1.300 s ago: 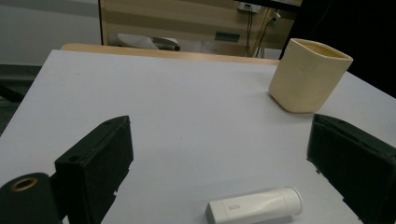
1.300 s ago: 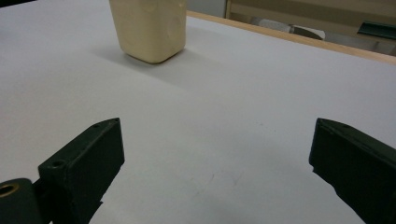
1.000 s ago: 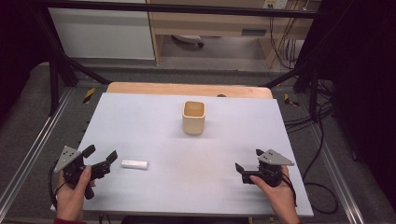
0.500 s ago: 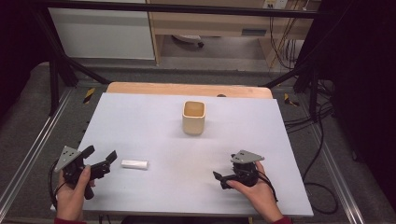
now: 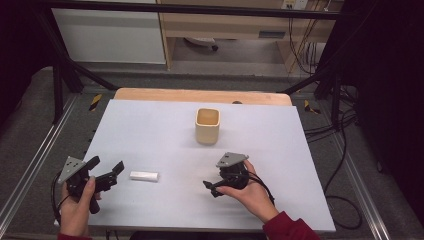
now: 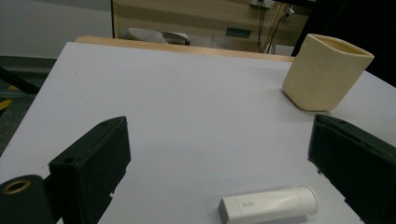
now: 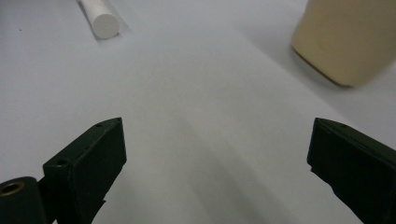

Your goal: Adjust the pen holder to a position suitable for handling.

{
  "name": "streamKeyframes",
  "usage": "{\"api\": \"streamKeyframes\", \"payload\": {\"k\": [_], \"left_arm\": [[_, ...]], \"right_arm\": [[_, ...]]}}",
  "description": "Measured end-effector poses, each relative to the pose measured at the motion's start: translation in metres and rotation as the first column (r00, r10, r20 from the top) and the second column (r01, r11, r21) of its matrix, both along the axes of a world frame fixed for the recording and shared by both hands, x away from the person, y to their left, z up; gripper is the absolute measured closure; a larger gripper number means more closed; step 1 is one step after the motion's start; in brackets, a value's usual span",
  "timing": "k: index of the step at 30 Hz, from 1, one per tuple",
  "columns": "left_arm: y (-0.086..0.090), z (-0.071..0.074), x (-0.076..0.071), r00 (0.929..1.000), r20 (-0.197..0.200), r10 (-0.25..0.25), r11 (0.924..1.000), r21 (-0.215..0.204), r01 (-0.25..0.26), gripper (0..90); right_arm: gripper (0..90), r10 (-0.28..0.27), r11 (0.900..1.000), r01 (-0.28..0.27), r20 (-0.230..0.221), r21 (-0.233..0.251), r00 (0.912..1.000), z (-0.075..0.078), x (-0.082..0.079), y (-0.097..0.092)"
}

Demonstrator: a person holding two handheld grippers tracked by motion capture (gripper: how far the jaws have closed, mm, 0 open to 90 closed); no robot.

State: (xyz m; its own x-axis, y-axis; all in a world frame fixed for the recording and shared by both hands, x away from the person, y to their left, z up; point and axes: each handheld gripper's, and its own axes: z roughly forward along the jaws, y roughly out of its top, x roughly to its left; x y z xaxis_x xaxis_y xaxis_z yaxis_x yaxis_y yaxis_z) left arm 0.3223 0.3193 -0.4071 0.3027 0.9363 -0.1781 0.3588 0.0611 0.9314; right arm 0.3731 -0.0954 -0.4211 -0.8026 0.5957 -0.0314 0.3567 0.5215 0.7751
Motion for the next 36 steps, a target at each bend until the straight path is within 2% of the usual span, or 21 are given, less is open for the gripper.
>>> {"api": "streamKeyframes", "payload": {"k": [1,8,18,23,30,36], "left_arm": [[0.0,0.0,0.0,1.0,0.003,0.001,1.0,0.001,-0.001,4.6],[0.001,0.0,0.0,1.0,-0.001,0.006,1.0,0.001,-0.006,4.6],[0.001,-0.001,0.001,0.9999,-0.007,0.011,0.9999,0.012,-0.011,4.6],[0.001,-0.001,0.002,0.9997,-0.013,0.019,0.9996,0.02,-0.019,4.7],[0.002,-0.002,0.002,0.9997,-0.015,0.021,0.9996,0.021,-0.021,4.7],[0.001,-0.002,0.002,0.9997,-0.016,0.019,0.9995,0.025,-0.018,4.9]], "right_arm": [[5.0,0.019,0.9997,-0.019,0.002,-0.014,0.9998,0.003,0.003,0.009],[4.4,0.077,0.9957,-0.076,0.01,-0.052,0.997,0.006,0.009,0.036],[4.3,0.137,0.9874,-0.138,-0.014,-0.079,0.9905,0.004,0.016,0.069],[5.3,0.18,0.9783,-0.182,-0.032,-0.099,0.9832,0.002,0.021,0.093],[8.8,0.225,0.9703,-0.227,-0.033,-0.083,0.9737,0.0,0.024,0.117],[18.0,0.268,0.9608,-0.27,-0.038,-0.063,0.9627,-0.007,0.025,0.134]]}}
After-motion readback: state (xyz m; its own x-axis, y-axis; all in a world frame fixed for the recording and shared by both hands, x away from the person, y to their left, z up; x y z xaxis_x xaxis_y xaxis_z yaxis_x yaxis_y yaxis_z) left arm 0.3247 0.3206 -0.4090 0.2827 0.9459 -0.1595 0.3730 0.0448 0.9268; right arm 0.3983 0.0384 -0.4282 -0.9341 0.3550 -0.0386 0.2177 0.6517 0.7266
